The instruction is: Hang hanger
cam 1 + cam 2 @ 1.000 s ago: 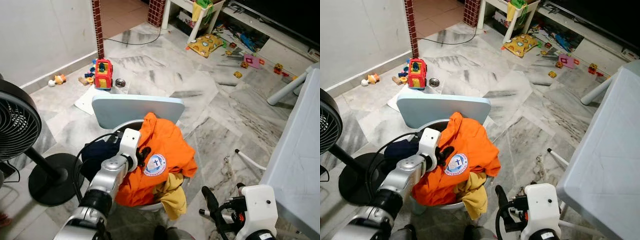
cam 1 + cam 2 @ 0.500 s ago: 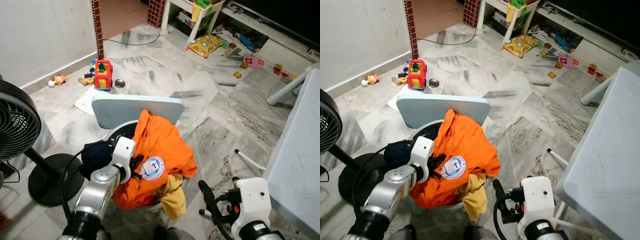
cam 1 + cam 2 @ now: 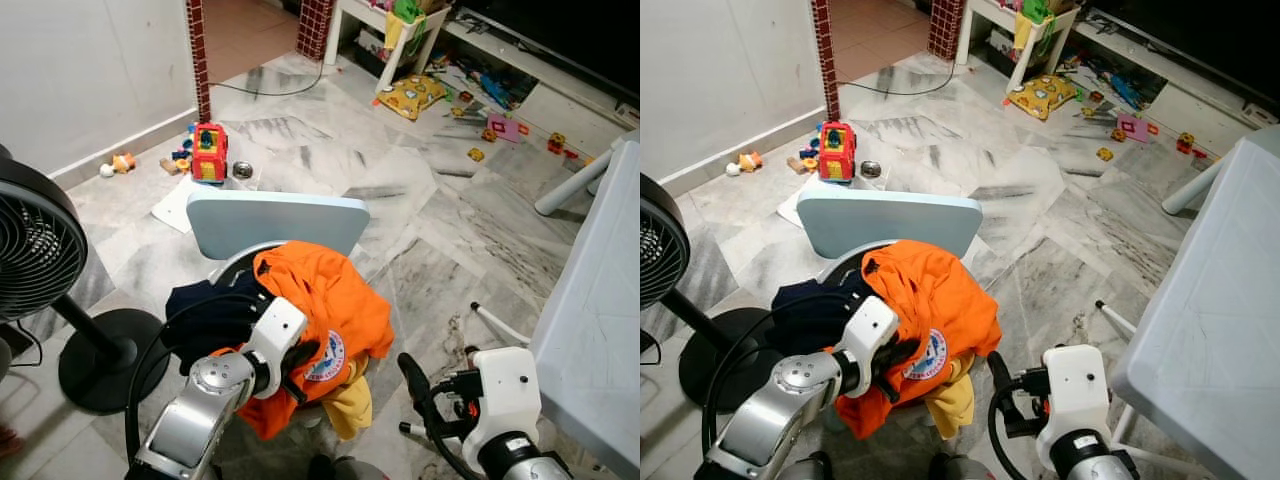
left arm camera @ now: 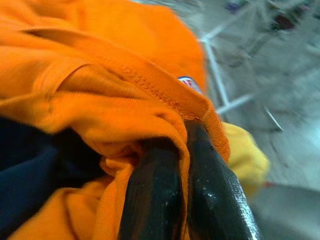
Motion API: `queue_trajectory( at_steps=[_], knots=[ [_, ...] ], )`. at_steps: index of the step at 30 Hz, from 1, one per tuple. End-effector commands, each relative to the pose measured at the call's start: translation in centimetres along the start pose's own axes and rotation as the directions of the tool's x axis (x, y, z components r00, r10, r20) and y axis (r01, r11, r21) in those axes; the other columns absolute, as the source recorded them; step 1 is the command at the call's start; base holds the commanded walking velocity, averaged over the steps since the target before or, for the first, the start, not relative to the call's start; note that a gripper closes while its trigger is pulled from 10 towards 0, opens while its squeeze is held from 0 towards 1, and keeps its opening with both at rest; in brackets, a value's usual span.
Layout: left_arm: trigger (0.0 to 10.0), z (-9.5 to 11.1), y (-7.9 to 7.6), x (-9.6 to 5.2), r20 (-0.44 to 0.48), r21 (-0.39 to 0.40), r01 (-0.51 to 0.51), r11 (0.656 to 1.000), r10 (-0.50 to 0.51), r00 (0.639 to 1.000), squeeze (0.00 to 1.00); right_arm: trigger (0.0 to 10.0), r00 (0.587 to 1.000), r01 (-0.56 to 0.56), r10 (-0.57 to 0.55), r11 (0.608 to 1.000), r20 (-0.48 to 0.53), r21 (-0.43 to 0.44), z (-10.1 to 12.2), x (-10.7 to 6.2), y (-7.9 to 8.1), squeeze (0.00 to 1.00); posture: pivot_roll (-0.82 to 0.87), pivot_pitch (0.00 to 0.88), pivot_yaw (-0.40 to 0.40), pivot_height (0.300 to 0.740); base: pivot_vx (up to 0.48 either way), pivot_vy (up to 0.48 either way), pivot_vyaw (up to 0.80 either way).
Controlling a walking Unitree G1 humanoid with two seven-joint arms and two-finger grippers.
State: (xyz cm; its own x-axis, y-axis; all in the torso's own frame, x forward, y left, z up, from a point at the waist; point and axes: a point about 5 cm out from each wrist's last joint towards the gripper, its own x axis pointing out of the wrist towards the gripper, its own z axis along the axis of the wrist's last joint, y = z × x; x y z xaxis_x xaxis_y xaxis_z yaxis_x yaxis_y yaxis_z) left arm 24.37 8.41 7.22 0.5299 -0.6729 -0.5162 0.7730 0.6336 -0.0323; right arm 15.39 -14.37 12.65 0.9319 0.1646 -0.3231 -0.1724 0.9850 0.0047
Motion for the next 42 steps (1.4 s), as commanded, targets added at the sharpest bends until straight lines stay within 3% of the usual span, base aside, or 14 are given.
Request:
queue_trajectory(
  at_steps=[1,4,7,8,11,14,15,16,21,32,38,41,42],
  knots=[
    [0.0,-0.1,-1.6,0.2,-0.018,0.030,0.096,0.995,-0.095,0.995,0.00,10.0,1.000,0.019,-0.019,1.000,-0.011,-0.007,-0.2,-0.1,-0.6,0.00,-0.09,0.146,-0.179,0.740,0.000,0.000,0.00],
    [0.0,-0.4,-2.0,0.0,-0.041,0.062,0.124,0.990,-0.121,0.992,0.00,10.0,1.000,0.018,-0.018,1.000,-0.009,-0.009,-0.2,0.0,-0.5,0.00,-0.08,0.147,-0.178,0.740,0.000,0.000,0.00],
    [0.0,-0.4,-1.4,-0.1,-0.040,0.101,0.068,0.993,-0.064,0.997,0.00,10.0,1.000,0.015,-0.015,1.000,-0.011,-0.009,-0.2,0.0,-0.5,0.00,-0.08,0.145,-0.182,0.740,0.000,0.000,0.00],
    [10.0,-0.4,-1.0,-0.1,-0.039,0.135,0.038,0.990,-0.033,0.999,0.00,10.0,1.000,0.013,-0.013,1.000,-0.013,-0.009,-0.3,0.0,-0.5,0.00,-0.08,0.145,-0.183,0.740,0.000,0.000,0.00],
    [10.0,-0.2,-0.1,-0.1,-0.025,0.157,-0.022,0.987,0.027,0.999,0.00,10.0,1.000,0.010,-0.010,1.000,-0.018,-0.010,-0.4,0.0,-0.5,0.00,-0.08,0.144,-0.185,0.740,0.000,0.000,0.00],
    [10.0,0.0,0.6,0.0,-0.017,0.119,-0.052,0.992,0.054,0.998,0.00,10.0,1.000,0.009,-0.009,1.000,-0.018,-0.010,-0.4,0.1,-0.5,0.00,-0.08,0.145,-0.188,0.740,0.000,0.000,0.00],
    [10.0,0.2,1.3,0.1,-0.002,0.094,-0.116,0.989,0.117,0.993,0.46,10.0,1.000,0.005,-0.005,1.000,-0.018,-0.012,-0.4,0.2,-0.5,0.00,-0.08,0.143,-0.188,0.740,0.000,0.000,0.00],
    [10.0,0.4,1.7,0.1,0.011,0.074,-0.154,0.985,0.154,0.988,1.00,10.0,1.000,0.004,-0.004,1.000,-0.018,-0.012,-0.4,0.2,-0.5,0.00,-0.08,0.142,-0.188,0.740,0.000,0.000,0.00],
    [10.0,0.9,1.8,0.4,0.057,-0.161,-0.191,0.968,0.203,0.978,1.00,10.0,1.000,-0.001,0.001,1.000,-0.018,-0.017,-0.4,0.3,-0.6,0.00,-0.08,0.137,-0.191,0.740,0.000,0.000,0.00],
    [10.0,-0.4,0.4,-0.9,0.009,-0.129,-0.158,0.979,0.161,0.987,1.00,10.0,0.999,-0.020,0.019,1.000,-0.027,-0.020,-0.5,0.4,-0.4,0.00,-0.07,0.137,-0.195,0.740,0.000,0.000,0.00],
    [10.0,-0.3,0.8,-1.6,0.010,-0.094,-0.225,0.970,0.227,0.974,1.00,10.0,0.999,-0.030,0.029,0.999,-0.029,-0.021,-0.6,0.6,-0.5,0.00,-0.06,0.135,-0.200,0.740,0.000,0.000,0.00],
    [10.0,-0.6,1.0,-1.6,0.002,-0.129,-0.250,0.960,0.252,0.968,1.00,10.0,0.999,-0.034,0.033,0.999,-0.029,-0.023,-0.6,0.7,-0.4,0.00,-0.06,0.134,-0.201,0.740,0.000,0.000,0.00],
    [10.0,-0.4,1.5,-1.7,0.008,-0.133,-0.304,0.943,0.308,0.952,1.00,10.0,0.999,-0.036,0.035,0.999,-0.028,-0.024,-0.5,0.8,-0.4,0.00,-0.06,0.133,-0.201,0.740,0.000,0.000,0.00]
  ],
)
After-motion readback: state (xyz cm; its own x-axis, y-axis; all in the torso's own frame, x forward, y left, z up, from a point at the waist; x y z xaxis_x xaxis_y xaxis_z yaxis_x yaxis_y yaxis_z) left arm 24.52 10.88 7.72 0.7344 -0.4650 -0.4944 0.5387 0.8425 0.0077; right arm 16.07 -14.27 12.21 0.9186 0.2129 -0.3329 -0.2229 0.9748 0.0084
